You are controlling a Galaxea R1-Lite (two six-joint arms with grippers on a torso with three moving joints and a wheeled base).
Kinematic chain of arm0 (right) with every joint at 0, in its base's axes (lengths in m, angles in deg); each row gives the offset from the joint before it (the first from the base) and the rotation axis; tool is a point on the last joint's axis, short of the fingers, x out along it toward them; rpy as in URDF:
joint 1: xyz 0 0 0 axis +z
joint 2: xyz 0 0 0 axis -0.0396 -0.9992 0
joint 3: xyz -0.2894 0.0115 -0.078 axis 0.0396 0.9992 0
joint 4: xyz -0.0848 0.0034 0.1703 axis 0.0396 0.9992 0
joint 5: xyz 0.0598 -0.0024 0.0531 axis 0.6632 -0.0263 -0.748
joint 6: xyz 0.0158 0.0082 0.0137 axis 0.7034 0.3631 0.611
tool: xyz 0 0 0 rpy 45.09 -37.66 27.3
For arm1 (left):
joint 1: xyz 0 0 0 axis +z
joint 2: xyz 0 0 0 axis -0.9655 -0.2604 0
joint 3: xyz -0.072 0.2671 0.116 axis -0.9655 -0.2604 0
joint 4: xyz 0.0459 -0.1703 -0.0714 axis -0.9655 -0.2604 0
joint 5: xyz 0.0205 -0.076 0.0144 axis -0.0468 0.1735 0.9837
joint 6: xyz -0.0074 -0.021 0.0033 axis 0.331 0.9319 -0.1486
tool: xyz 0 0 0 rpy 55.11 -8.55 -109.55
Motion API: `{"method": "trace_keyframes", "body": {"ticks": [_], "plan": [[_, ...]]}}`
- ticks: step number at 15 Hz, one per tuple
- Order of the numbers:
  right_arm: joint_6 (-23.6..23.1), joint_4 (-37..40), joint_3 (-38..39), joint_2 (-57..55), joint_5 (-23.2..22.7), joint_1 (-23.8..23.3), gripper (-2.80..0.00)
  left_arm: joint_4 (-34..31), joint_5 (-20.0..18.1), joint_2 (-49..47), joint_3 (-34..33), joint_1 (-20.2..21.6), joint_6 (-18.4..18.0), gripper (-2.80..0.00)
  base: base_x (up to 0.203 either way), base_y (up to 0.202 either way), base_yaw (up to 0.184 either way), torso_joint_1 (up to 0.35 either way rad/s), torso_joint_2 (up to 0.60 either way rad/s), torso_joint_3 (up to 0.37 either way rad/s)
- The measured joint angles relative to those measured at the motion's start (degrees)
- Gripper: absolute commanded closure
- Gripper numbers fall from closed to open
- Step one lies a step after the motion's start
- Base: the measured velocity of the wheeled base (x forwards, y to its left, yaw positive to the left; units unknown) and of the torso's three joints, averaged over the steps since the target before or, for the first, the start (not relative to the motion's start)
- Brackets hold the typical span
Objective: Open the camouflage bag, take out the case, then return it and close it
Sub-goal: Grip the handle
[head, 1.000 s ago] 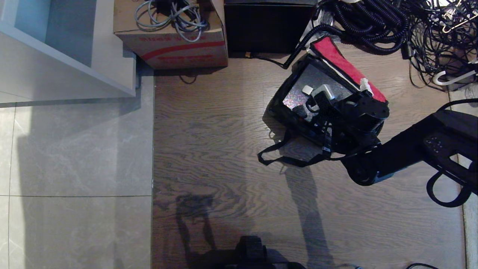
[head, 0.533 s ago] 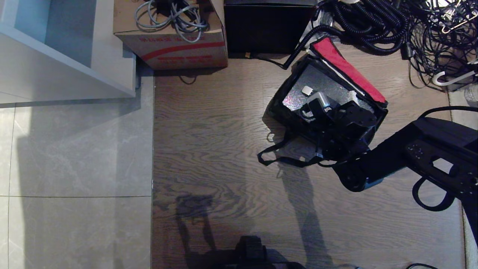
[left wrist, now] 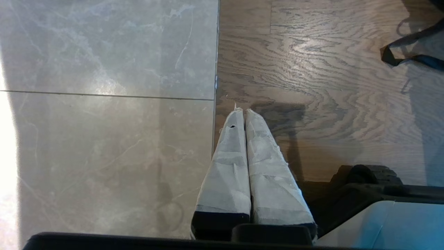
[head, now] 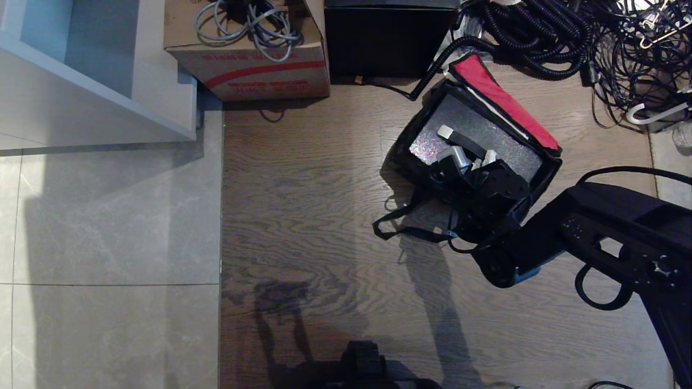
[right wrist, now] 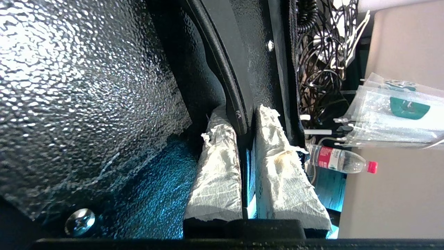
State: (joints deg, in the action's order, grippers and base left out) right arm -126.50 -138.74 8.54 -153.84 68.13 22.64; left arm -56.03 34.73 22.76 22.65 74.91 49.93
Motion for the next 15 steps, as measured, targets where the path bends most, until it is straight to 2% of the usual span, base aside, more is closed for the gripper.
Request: {"method": "trace_keyframes", "body": {"ticks": [3, 4, 11, 15], "plan": [[0.5, -0.17, 0.15, -0.41, -0.09, 0.18, 0.0, 0.02, -0.01, 0.0, 0.0, 0.0, -0.02, 0.0, 0.0, 0.0, 0.0, 0.0, 0.0, 0.0], [1.07, -0.16, 0.16, -0.41, -0.17, 0.29, -2.8, 0.0, -0.01, 0.0, 0.0, 0.0, 0.0, 0.0, 0.0, 0.0, 0.0, 0.0, 0.0, 0.0], [0.27, -0.18, -1.96, -1.1, 0.43, 0.17, -2.8, 0.0, -0.01, 0.0, 0.0, 0.0, -0.01, 0.0, 0.0, 0.0, 0.0, 0.0, 0.0, 0.0], [-0.56, 0.48, -6.89, -1.31, -0.27, -2.44, -2.8, 0.0, -0.01, 0.0, 0.0, 0.0, 0.0, 0.0, 0.0, 0.0, 0.0, 0.0, 0.0, 0.0]]}}
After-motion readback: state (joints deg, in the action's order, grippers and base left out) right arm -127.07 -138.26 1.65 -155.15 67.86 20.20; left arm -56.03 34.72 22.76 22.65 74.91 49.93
